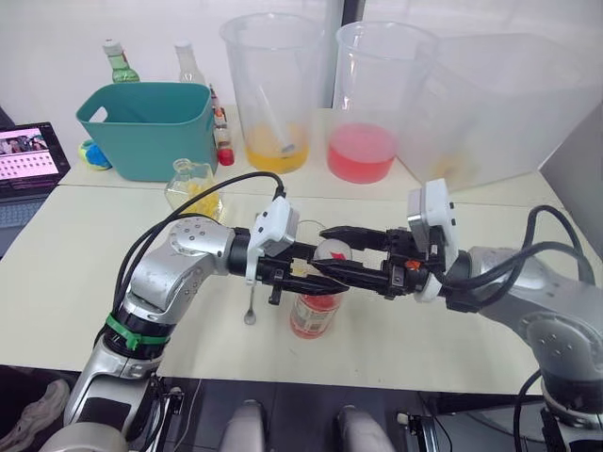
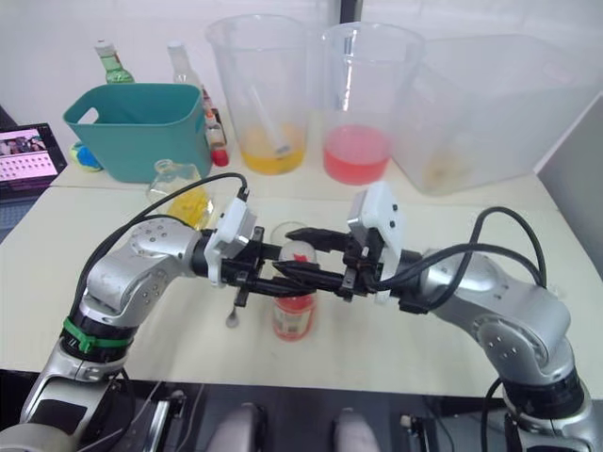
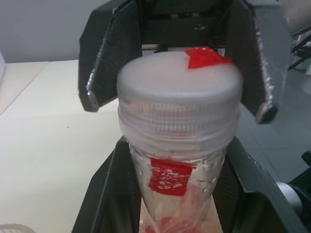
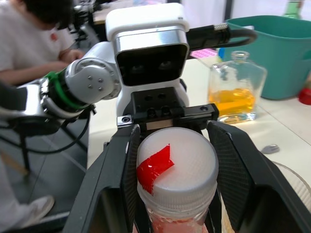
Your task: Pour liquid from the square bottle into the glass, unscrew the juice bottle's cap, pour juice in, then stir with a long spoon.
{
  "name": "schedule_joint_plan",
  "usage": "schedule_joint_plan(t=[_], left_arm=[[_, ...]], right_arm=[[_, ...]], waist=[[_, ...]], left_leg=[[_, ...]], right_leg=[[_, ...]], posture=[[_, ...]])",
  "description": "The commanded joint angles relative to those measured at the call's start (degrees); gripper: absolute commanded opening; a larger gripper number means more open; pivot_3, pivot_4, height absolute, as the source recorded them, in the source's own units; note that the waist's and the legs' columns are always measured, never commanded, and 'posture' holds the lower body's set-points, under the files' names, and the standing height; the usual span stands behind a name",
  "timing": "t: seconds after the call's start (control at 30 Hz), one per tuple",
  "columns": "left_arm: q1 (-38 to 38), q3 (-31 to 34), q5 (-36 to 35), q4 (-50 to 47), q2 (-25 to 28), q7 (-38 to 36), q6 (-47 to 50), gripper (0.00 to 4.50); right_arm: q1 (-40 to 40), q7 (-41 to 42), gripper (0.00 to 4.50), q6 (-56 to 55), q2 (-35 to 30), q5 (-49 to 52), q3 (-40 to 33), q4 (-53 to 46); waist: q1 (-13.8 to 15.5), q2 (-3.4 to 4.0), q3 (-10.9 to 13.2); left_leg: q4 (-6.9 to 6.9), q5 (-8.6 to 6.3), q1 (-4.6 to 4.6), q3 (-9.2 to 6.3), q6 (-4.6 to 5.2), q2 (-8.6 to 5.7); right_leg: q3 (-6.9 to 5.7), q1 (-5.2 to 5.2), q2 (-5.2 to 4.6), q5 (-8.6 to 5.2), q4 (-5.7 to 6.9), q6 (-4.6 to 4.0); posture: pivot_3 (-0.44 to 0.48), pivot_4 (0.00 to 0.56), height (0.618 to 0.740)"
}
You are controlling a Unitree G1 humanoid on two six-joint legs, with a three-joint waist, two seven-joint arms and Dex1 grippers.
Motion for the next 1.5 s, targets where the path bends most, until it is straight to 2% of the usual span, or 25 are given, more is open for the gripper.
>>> schedule_joint_plan(t=[0.03, 0.2, 0.47, 0.67, 0.7, 0.73, 0.83, 0.9, 0.93, 1.1, 1.2, 1.3, 1.4, 1.5], left_arm=[[1.7, -0.5, 1.6, -0.7, 1.1, 0.9, -0.2, 1.4], [3.5, 0.4, 1.2, -3.0, 2.5, 2.2, 0.8, 1.4], [5.0, 1.1, 0.9, -5.0, 3.4, 4.2, 1.2, 1.4], [5.4, 0.9, 1.3, -4.8, 3.7, 4.0, 0.6, 1.4], [5.3, 0.8, 1.4, -4.7, 3.7, 4.0, 0.5, 1.4], [5.3, 0.7, 1.4, -4.5, 3.6, 4.0, 0.4, 1.4], [5.5, 0.5, 1.4, -4.4, 3.5, 3.9, 0.1, 1.4], [5.4, 0.1, 1.5, -3.8, 3.1, 3.8, -0.4, 1.4], [5.2, 0.0, 1.6, -3.4, 2.7, 3.8, -0.8, 1.4], [3.8, -0.8, 2.1, -0.5, 1.9, 2.8, -2.3, 1.4], [2.3, -1.4, 2.0, 1.5, 1.4, 1.5, -2.9, 1.4], [0.6, -2.2, 2.2, 3.6, 0.6, 0.0, -3.6, 1.4], [-0.3, -2.8, 2.5, 4.9, 0.0, -0.7, -4.3, 1.4], [-0.6, -3.1, 2.7, 5.6, -0.6, -1.1, -4.6, 1.4]], right_arm=[[-4.9, 12.8, 1.69, -4.1, -0.6, -4.1, 3.6, 3.8], [-13.2, 27.6, 1.69, -9.0, 1.2, -10.3, 9.3, 12.2], [-21.4, 43.5, 1.69, -13.4, 5.5, -16.5, 14.1, 22.5], [-22.2, 46.7, 1.69, -10.2, 5.5, -15.6, 12.6, 24.1], [-22.1, 46.4, 2.19, -9.2, 4.9, -15.2, 11.6, 23.8], [-21.7, 45.6, 2.73, -8.5, 4.3, -14.8, 10.5, 23.2], [-19.0, 39.9, 3.72, -7.9, 3.8, -14.4, 5.8, 20.2], [-16.3, 32.5, 4.32, -7.1, 4.5, -14.1, 1.6, 16.5], [-14.7, 29.4, 4.46, -6.3, 4.6, -13.6, 0.0, 14.0], [-6.6, 15.3, 4.46, 2.9, 3.7, -5.4, -5.8, 0.6], [-2.5, 2.2, 4.46, 7.6, 5.6, -0.8, -9.2, -4.3], [2.3, -7.3, 4.46, 10.1, 6.3, 0.6, -9.2, -9.8], [3.9, -14.5, 4.46, 11.2, 7.8, 2.9, -8.5, -11.9], [4.5, -17.9, 4.46, 11.8, 7.5, 2.6, -7.7, -12.7]], waist=[[0.0, 0.0, 0.0], [-0.1, 0.0, 0.0], [0.0, 0.01, 0.0], [0.1, 0.01, 0.0], [0.1, 0.01, 0.0], [0.1, 0.01, 0.0], [0.1, 0.01, 0.0], [0.1, 0.01, 0.0], [0.1, 0.01, 0.0], [0.3, 0.01, 0.0], [0.3, 0.0, 0.0], [0.5, 0.0, 0.0], [0.3, 0.0, 0.0], [0.4, 0.01, 0.0]], left_leg=[[0.0, 0.0, 0.02, 0.0, 0.0, 0.01], [0.0, 0.0, 0.06, 0.01, 0.0, 0.01], [0.0, 0.0, 0.05, 0.0, 0.0, 0.02], [0.0, 0.0, 0.06, 0.0, 0.0, 0.02], [0.0, 0.0, 0.06, -0.01, 0.0, 0.01], [0.0, 0.0, 0.06, -0.01, 0.0, 0.02], [0.0, 0.0, 0.05, -0.02, 0.0, 0.02], [0.0, 0.0, 0.04, -0.02, 0.0, 0.01], [0.0, 0.0, 0.04, -0.03, 0.0, 0.02], [0.0, 0.0, 0.06, -0.03, 0.0, 0.01], [0.0, 0.0, 0.06, -0.03, 0.0, 0.0], [0.0, 0.01, 0.11, -0.04, -0.01, -0.02], [0.0, 0.01, 0.1, -0.01, -0.01, -0.02], [0.0, 0.01, 0.11, -0.03, 0.0, -0.02]], right_leg=[[0.0, 0.01, 0.01, 0.0, 0.0, 0.0], [0.0, 0.02, 0.01, 0.0, 0.01, 0.0], [-0.03, 0.0, 0.0, 0.0, 0.04, -0.01], [-0.04, 0.0, -0.01, 0.01, 0.09, -0.02], [-0.03, 0.0, -0.01, 0.01, 0.09, -0.02], [-0.03, 0.0, -0.01, 0.01, 0.09, -0.02], [-0.05, -0.01, -0.01, 0.01, 0.09, -0.02], [-0.05, 0.0, -0.01, 0.01, 0.08, -0.02], [-0.05, 0.0, -0.01, 0.01, 0.09, -0.02], [-0.04, 0.03, -0.01, 0.01, 0.1, -0.02], [-0.03, 0.06, -0.01, 0.01, 0.09, -0.01], [-0.03, 0.12, -0.01, 0.01, 0.07, -0.01], [0.0, 0.11, -0.01, 0.0, 0.05, -0.01], [-0.01, 0.12, 0.0, 0.0, 0.05, 0.0]], posture=[[0.0, 0.15, 0.726], [0.0, 0.15, 0.726], [0.0, 0.15, 0.726], [0.0, 0.15, 0.726], [0.0, 0.15, 0.726], [0.0, 0.15, 0.726], [0.0, 0.15, 0.726], [0.0, 0.15, 0.726], [0.0, 0.15, 0.726], [0.0, 0.15, 0.726], [0.0, 0.15, 0.726], [0.0, 0.15, 0.726], [0.0, 0.15, 0.726], [0.0, 0.15, 0.726]])
